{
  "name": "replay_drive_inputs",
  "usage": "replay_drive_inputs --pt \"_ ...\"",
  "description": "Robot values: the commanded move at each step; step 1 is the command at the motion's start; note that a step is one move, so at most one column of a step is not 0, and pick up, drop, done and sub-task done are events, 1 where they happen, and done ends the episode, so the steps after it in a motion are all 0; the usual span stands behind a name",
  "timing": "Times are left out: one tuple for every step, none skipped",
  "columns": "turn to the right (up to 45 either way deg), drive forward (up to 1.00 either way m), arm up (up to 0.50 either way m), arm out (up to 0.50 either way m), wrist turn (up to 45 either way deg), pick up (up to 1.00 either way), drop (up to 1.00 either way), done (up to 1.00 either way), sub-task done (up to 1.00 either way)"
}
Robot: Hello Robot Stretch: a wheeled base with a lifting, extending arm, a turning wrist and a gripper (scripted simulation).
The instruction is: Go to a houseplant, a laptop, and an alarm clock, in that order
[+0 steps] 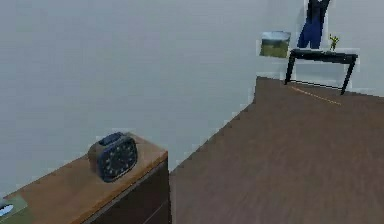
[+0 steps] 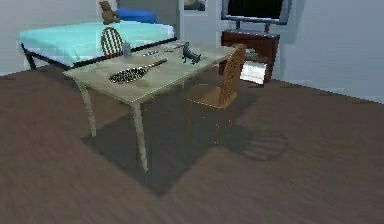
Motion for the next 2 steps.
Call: replay_drive_inputs --pt "-21.0 0.0 0.0 0.0 0.0 0.0 0.0 0.0 0.0" --pt "0.0 0.0 0.0 0.0 0.0 0.0 0.0 1.0 0.0"
